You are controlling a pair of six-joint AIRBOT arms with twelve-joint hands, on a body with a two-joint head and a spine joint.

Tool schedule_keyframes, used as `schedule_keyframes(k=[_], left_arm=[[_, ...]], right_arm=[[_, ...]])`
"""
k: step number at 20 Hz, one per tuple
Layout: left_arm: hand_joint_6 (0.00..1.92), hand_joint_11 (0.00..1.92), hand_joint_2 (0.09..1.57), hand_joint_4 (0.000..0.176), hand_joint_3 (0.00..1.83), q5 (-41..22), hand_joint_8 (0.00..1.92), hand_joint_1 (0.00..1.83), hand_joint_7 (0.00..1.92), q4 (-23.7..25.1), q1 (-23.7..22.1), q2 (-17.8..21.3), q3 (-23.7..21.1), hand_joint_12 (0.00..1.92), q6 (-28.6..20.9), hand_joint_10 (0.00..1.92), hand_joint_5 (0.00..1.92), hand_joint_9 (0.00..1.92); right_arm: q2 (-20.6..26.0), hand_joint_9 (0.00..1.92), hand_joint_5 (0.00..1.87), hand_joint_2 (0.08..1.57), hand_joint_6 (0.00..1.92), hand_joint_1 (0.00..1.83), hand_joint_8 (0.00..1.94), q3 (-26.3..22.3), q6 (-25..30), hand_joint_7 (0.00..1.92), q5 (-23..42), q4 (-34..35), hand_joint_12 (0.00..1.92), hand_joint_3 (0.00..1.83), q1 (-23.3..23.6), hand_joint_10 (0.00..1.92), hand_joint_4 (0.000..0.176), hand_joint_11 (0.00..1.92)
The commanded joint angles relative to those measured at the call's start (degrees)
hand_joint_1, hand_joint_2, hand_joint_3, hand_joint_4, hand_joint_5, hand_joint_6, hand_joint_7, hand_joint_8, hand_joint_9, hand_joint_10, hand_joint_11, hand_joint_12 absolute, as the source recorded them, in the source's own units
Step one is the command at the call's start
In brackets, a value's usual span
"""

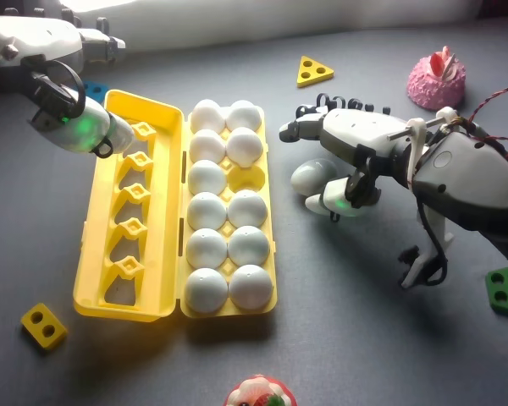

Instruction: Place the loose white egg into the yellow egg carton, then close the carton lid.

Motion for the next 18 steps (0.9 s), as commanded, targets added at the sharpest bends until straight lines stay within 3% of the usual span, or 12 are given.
schedule_keyframes(k=[1,4,13,16,18], left_arm=[[0.0,0.0,1.22,0.068,0.0,1.5,0.0,0.57,0.07,3.15,-0.88,0.05,0.28,0.64,-0.02,0.0,0.07,0.14],[0.0,0.0,1.21,0.063,0.0,1.5,0.0,0.59,0.12,3.15,-0.96,0.04,0.27,0.79,-0.03,0.0,0.11,0.2],[0.0,0.0,1.22,0.066,0.0,1.5,0.0,0.58,0.1,3.15,-1.14,0.04,0.4,0.67,-0.03,0.0,0.1,0.17],[0.01,0.0,1.21,0.056,0.0,1.48,0.0,0.59,0.11,3.15,-1.35,0.05,0.48,0.66,-0.03,0.0,0.12,0.17],[0.0,0.0,1.22,0.065,0.0,1.19,0.0,0.56,0.09,3.15,-1.46,0.18,0.51,0.7,-0.03,0.0,0.11,0.18]], right_arm=[[0.06,0.0,0.31,1.11,0.19,1.3,0.0,0.3,0.21,0.0,3.39,-2.34,0.0,0.0,0.1,0.0,0.0,0.0],[-0.1,0.0,0.3,1.15,0.28,1.29,0.0,0.48,0.21,0.0,3.39,-2.34,0.0,0.0,0.09,0.0,0.0,0.0],[-0.18,0.0,0.31,1.17,0.34,1.27,0.0,0.81,0.2,0.0,3.47,-2.34,0.0,0.0,-0.35,0.0,0.0,0.0],[-0.18,0.0,0.33,1.15,0.35,1.28,0.0,0.97,0.19,0.0,3.47,-2.34,0.0,0.0,-0.91,0.0,0.0,0.0],[-0.17,0.0,0.34,1.17,0.36,1.29,0.0,1.05,0.19,0.0,3.47,-2.35,0.0,0.0,-0.94,0.0,0.0,0.0]])
